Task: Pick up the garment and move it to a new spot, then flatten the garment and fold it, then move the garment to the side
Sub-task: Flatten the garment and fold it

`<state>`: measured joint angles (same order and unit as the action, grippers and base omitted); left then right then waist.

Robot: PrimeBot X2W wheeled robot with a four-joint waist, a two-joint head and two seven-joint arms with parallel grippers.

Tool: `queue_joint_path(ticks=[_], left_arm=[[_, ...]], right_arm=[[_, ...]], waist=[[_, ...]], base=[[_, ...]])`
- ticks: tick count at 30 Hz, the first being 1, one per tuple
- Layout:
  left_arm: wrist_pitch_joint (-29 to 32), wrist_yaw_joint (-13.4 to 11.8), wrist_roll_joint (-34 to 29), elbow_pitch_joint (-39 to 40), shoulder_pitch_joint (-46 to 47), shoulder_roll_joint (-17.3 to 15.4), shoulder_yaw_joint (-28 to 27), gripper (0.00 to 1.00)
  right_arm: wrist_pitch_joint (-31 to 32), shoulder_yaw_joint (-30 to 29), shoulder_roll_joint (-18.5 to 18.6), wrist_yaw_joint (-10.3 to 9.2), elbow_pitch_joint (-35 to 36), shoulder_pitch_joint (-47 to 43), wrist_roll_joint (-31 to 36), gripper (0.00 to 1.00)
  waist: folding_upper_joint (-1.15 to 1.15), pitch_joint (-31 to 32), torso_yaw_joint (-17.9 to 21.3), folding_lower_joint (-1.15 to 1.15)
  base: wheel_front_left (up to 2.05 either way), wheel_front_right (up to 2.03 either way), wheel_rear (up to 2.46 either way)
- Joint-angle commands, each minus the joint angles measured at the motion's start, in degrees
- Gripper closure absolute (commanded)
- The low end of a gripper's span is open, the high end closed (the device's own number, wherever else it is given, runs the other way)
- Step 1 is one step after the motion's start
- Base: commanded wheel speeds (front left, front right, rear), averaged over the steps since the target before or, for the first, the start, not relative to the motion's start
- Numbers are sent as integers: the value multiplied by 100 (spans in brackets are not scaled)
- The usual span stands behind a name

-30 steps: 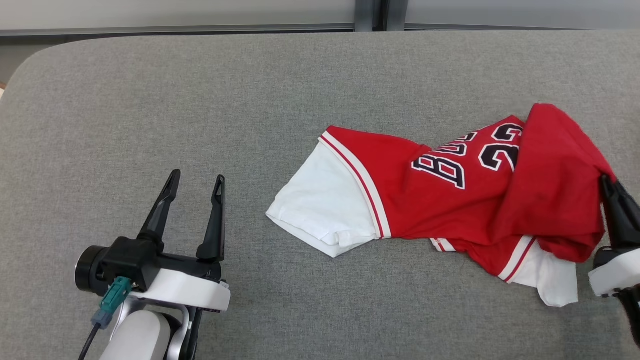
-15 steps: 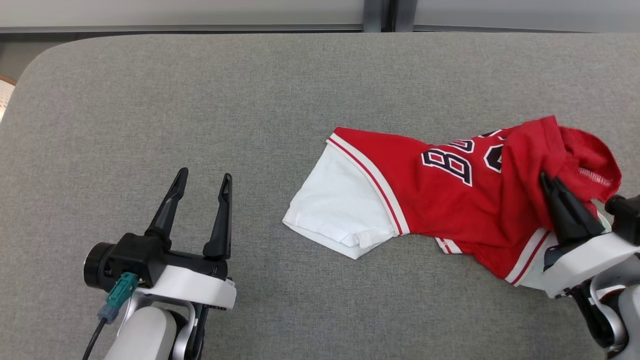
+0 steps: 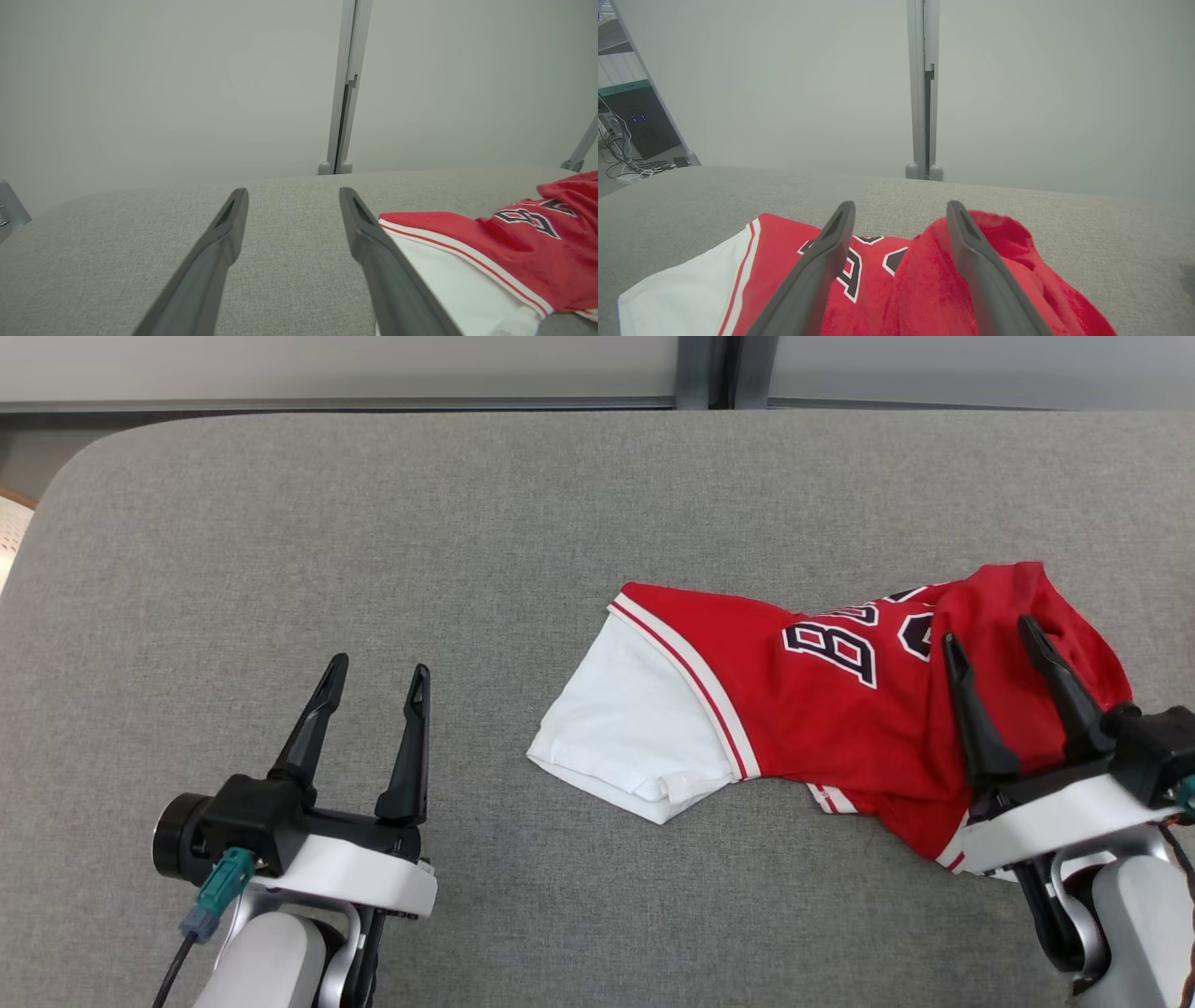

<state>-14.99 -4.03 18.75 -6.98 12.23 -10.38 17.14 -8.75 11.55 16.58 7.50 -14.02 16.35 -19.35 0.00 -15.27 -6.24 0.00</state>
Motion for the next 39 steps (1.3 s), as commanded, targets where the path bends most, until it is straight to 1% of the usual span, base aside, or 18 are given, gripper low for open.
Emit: queue_joint_path(ticks=[1, 7, 13, 18, 25, 33, 39], left_arm=[[-24, 22, -21, -11, -52, -32, -38, 0], [-25, -9, -5, -3, -242, -30, -96, 0], [-25, -64, 7, 32, -514, -88, -162, 0], [-15, -133, 26, 96, -739, -165, -207, 0], [50, -164, 32, 156, -822, -208, -173, 0], [105, -179, 30, 204, -786, -206, -99, 0], [294, -38, -60, 60, -422, -133, 163, 0]], right_arm=[[-114, -49, -80, -2, 190, -162, 132, 0], [-22, -196, -381, -2, 930, -767, 475, 0], [264, -462, -627, -2, 1529, -1574, 674, 0], [511, -599, -770, -2, 1963, -2075, 778, 0], [634, -654, -838, -2, 2146, -2197, 791, 0], [677, -675, -874, -2, 2198, -2201, 751, 0], [676, -684, -867, -2, 2218, -2099, 707, 0]], waist=[[0, 84, 28, 0], [0, 343, 100, 0], [0, 613, 194, 0], [0, 754, 278, 0], [0, 816, 303, 0], [0, 805, 294, 0], [0, 646, 299, 0]], base=[[0, 0, 0], [0, 0, 0], [0, 0, 0], [0, 0, 0], [0, 0, 0], [0, 0, 0], [0, 0, 0]])
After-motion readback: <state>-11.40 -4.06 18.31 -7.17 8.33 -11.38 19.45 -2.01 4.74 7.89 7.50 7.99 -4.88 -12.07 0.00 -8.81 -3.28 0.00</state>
